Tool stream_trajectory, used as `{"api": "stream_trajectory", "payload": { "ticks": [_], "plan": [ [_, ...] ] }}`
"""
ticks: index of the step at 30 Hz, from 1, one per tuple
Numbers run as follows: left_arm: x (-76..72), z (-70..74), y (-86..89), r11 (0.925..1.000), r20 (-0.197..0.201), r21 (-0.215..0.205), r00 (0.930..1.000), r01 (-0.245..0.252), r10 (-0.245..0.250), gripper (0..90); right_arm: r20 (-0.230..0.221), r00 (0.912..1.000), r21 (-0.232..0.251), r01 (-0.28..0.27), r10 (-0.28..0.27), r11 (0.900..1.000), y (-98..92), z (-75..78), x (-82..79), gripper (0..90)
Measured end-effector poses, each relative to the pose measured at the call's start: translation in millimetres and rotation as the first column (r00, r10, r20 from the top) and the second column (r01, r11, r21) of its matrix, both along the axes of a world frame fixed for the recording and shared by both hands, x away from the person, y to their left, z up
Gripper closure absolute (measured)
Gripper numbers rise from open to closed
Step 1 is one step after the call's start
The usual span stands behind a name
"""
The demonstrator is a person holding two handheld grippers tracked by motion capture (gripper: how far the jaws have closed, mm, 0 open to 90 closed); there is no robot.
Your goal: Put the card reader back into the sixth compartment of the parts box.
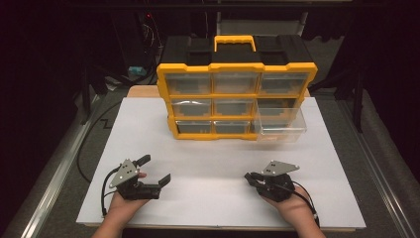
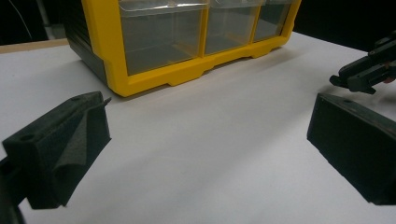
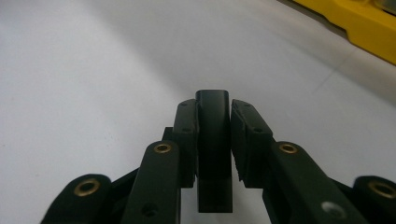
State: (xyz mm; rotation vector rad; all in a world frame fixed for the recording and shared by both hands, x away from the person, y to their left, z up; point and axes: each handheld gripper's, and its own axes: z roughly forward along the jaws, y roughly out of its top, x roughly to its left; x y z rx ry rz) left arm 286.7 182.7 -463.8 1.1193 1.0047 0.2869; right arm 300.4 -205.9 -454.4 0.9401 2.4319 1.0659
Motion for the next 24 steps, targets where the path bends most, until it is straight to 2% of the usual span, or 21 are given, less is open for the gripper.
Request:
{"api": "stream_trajectory", "payload": {
  "ticks": [5, 15, 20, 24],
  "plan": [
    [0.1, -0.2, -0.6, 1.0, -0.001, 0.0, 1.0, 0.0, 0.0, 0.4, -0.001, 1.0, 0.0, 0.005, -0.005, 1.0, -6.1, -1.0, -0.6, 74.0],
    [0.7, -0.3, -1.0, 1.0, -0.001, -0.002, 1.0, -0.002, 0.002, 0.4, -0.012, 0.9999, -0.019, -0.007, 0.007, 1.0, 0.1, 0.6, 1.5, 74.0],
    [2.4, -0.7, 0.5, 1.0, -0.004, -0.006, 1.0, -0.008, 0.008, 0.4, -0.017, 0.9998, -0.028, -0.01, 0.009, 1.0, 1.5, 8.2, 5.5, 74.0],
    [1.9, -0.8, 0.1, 1.0, 0.0, -0.002, 1.0, -0.004, 0.004, 0.4, -0.039, 0.9991, -0.052, -0.017, 0.015, 0.998, -0.1, 12.0, 8.1, 74.0]
  ]
}}
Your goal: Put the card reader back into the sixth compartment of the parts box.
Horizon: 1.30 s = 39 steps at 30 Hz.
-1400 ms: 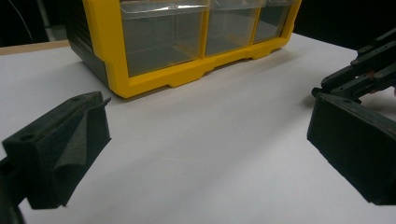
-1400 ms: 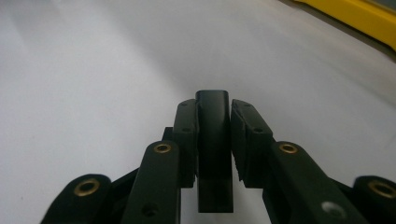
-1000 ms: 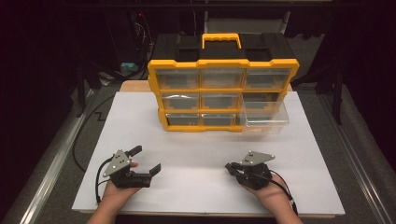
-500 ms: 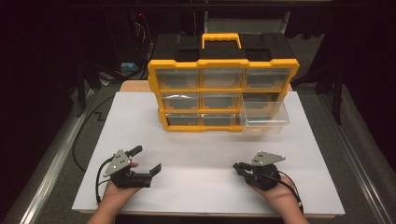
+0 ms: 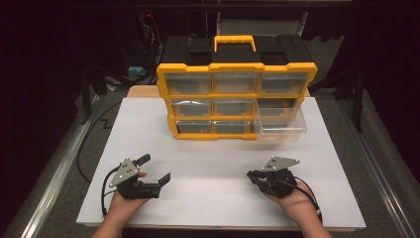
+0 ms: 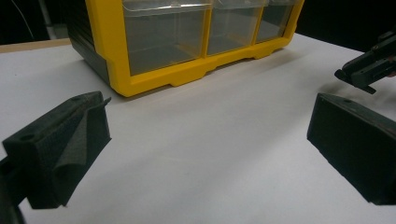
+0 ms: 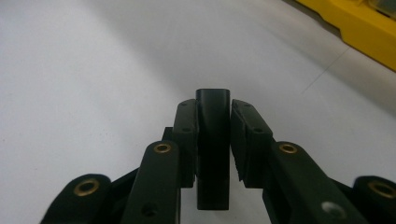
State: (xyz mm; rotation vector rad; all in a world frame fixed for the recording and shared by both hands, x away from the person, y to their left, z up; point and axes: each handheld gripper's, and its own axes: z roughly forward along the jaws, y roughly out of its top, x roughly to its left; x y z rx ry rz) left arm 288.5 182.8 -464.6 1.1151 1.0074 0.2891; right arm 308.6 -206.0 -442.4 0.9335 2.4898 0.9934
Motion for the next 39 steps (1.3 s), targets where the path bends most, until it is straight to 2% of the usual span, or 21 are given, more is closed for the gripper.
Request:
{"api": "stream_trajectory", "payload": {
  "ticks": [12, 25, 39],
  "plan": [
    [-0.4, -0.2, -0.3, 0.9999, 0.016, 0.01, 0.9998, -0.009, 0.009, 0.3, -0.081, 0.9962, -0.06, -0.038, 0.033, 0.997, -7.6, 3.9, 6.4, 74.0],
    [-1.0, -0.4, -0.9, 0.9999, 0.016, 0.012, 0.9999, 0.002, -0.002, 0.3, -0.135, 0.9873, -0.135, -0.102, 0.083, 0.986, -6.8, 10.8, 7.5, 74.0],
    [-1.5, -1.7, -2.8, 0.9997, 0.014, 0.02, 0.9998, 0.011, -0.012, 0.3, -0.177, 0.9798, -0.2, -0.129, 0.093, 0.971, -12.4, 16.2, 8.0, 74.0]
  ]
}}
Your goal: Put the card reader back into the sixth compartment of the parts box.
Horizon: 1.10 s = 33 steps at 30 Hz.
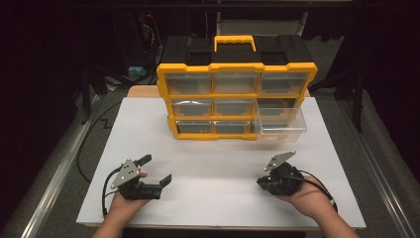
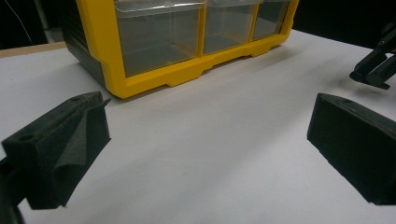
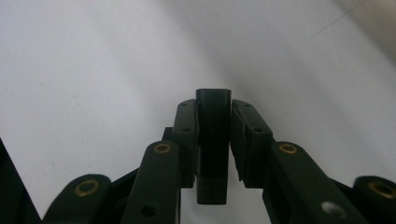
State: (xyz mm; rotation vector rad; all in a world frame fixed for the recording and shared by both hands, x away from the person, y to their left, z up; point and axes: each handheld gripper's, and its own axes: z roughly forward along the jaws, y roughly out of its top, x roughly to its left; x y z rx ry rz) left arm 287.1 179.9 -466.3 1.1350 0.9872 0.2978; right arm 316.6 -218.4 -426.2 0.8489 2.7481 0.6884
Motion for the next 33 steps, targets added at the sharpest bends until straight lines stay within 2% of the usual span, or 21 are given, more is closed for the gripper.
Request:
{"api": "stream_trajectory", "payload": {
  "ticks": [5, 16, 33],
  "plan": [
    [-0.4, -0.7, -0.7, 1.0, 0.001, 0.009, 1.0, 0.003, -0.003, 0.3, -0.017, 0.9998, -0.02, -0.009, 0.008, 1.0, -1.6, 4.3, 0.6, 74.0],
    [-0.7, -0.1, -1.0, 1.0, 0.007, 0.002, 1.0, 0.001, -0.001, 0.4, -0.059, 0.998, -0.025, -0.025, 0.024, 0.999, -9.0, 9.5, 0.3, 74.0],
    [-1.9, -0.4, -2.4, 0.9999, 0.01, 0.005, 0.9999, 0.01, -0.01, 0.3, -0.062, 0.9974, -0.046, -0.039, 0.036, 0.998, -16.7, 35.8, 1.5, 73.9]
  ]
}}
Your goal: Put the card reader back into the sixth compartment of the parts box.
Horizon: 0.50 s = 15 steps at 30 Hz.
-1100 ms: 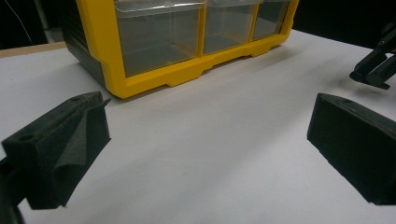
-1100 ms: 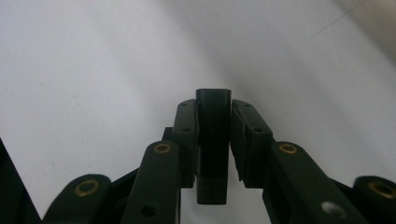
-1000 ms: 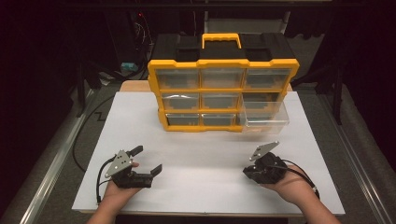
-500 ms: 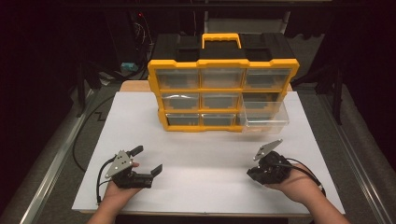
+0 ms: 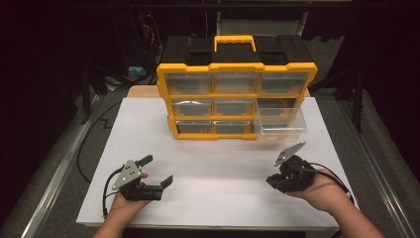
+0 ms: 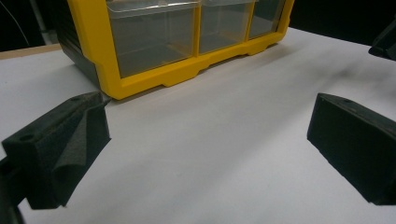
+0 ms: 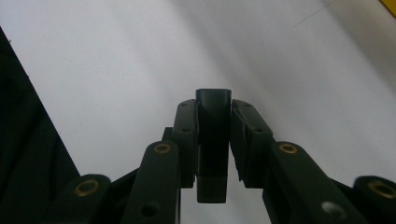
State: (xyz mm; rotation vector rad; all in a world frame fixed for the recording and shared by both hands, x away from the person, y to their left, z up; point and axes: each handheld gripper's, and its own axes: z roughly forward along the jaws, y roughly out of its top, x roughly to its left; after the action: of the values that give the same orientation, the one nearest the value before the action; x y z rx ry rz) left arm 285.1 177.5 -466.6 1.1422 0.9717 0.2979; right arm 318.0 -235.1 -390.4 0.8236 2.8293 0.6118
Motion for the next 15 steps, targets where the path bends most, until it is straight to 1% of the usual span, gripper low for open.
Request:
{"api": "stream_trajectory", "payload": {
  "ticks": [12, 15],
  "plan": [
    [-0.8, 0.4, 0.0, 1.0, 0.003, -0.001, 1.0, 0.001, -0.001, 0.3, -0.007, 0.9998, -0.021, -0.018, 0.018, 1.0, -0.2, 15.5, 0.6, 73.9],
    [-0.9, 0.2, -0.6, 1.0, 0.003, 0.001, 1.0, 0.004, -0.004, 0.3, -0.013, 0.9998, -0.028, -0.012, 0.012, 1.0, -0.4, 20.6, 0.8, 74.0]
  ]
}}
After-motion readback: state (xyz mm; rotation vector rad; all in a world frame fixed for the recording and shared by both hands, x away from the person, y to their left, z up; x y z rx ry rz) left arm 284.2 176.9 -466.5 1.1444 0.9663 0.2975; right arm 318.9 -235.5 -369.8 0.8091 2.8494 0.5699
